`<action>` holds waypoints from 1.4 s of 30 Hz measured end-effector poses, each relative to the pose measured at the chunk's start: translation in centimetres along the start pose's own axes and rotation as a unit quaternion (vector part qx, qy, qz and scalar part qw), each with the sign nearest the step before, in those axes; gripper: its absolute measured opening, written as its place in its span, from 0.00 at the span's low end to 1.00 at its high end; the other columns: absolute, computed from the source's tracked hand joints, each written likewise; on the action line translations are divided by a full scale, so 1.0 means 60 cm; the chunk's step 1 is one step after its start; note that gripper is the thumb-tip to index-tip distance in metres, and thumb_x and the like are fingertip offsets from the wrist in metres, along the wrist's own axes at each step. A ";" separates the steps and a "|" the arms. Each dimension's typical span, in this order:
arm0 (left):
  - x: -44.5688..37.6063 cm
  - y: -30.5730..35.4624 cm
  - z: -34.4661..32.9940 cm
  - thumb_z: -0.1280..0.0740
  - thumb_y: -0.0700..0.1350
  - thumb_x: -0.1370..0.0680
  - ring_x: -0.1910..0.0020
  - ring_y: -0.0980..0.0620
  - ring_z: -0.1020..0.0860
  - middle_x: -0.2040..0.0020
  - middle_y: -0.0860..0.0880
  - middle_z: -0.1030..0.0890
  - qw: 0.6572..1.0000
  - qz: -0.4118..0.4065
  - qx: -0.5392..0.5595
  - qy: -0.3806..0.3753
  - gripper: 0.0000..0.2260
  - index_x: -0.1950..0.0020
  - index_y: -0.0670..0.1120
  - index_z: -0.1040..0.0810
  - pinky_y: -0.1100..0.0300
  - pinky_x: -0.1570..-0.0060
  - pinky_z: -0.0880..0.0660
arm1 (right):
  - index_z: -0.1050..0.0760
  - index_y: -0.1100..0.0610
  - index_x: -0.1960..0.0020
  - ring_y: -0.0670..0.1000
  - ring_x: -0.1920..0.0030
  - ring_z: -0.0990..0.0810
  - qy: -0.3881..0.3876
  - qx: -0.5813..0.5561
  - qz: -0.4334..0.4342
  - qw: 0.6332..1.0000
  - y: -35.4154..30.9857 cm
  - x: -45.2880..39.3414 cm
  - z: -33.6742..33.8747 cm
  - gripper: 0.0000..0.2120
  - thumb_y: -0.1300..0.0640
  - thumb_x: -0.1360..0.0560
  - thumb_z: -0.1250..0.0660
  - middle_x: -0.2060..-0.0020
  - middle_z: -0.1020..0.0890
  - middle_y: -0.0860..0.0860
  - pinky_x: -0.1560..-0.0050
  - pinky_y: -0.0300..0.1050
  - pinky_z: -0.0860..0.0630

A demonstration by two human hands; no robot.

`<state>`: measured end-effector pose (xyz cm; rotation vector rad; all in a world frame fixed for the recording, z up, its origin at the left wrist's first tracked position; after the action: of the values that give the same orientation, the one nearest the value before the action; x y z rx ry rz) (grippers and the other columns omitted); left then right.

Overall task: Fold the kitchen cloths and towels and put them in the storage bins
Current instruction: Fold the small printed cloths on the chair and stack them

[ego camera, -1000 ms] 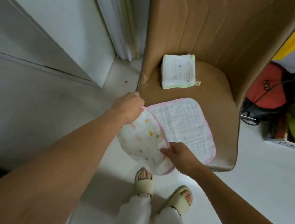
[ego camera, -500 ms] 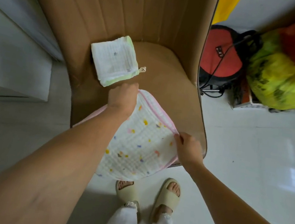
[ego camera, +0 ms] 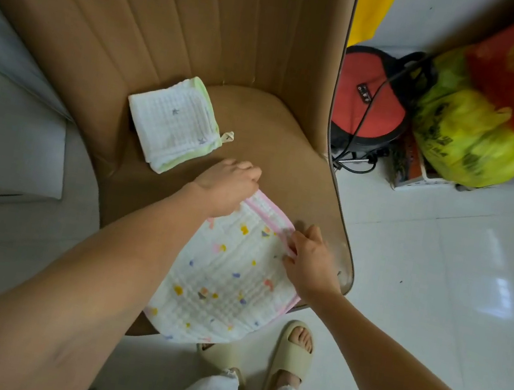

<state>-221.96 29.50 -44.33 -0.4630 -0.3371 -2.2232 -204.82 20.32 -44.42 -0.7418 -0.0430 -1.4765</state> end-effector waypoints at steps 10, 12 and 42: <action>0.051 -0.003 0.051 0.39 0.33 0.27 0.56 0.45 0.23 0.51 0.46 0.24 0.984 0.112 0.123 -0.072 0.07 0.57 0.45 0.27 0.56 0.65 0.31 | 0.33 0.57 0.67 0.52 0.68 0.32 0.017 -0.111 -0.031 0.993 0.002 -0.010 0.064 0.11 0.67 0.33 0.32 0.72 0.29 0.51 0.70 0.40 0.37; 0.074 -0.010 0.081 0.38 0.35 0.26 0.52 0.46 0.23 0.51 0.47 0.24 0.979 0.134 0.151 -0.026 0.06 0.56 0.45 0.26 0.52 0.58 0.26 | 0.28 0.62 0.64 0.52 0.67 0.30 0.037 -0.126 -0.022 0.991 -0.008 -0.011 0.092 0.06 0.67 0.33 0.31 0.70 0.25 0.54 0.67 0.44 0.34; 0.328 0.046 0.388 0.36 0.37 0.25 0.59 0.44 0.22 0.63 0.46 0.24 0.936 0.292 0.164 0.105 0.13 0.70 0.44 0.30 0.54 0.65 0.31 | 0.23 0.64 0.60 0.61 0.58 0.23 0.125 0.106 0.168 0.972 -0.191 0.090 0.442 0.06 0.60 0.28 0.31 0.60 0.20 0.59 0.64 0.43 0.37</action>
<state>-226.56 23.47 -14.67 -0.1141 -0.3876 -1.5770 -203.65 29.04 -16.39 -0.3653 0.1111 -1.2070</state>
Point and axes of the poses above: each hand's wrist, its own x-axis away from the middle knuckle, its own z-axis out of the back of the hand, y = z × x, the point moved 3 cm from there along -x, towards the middle knuckle
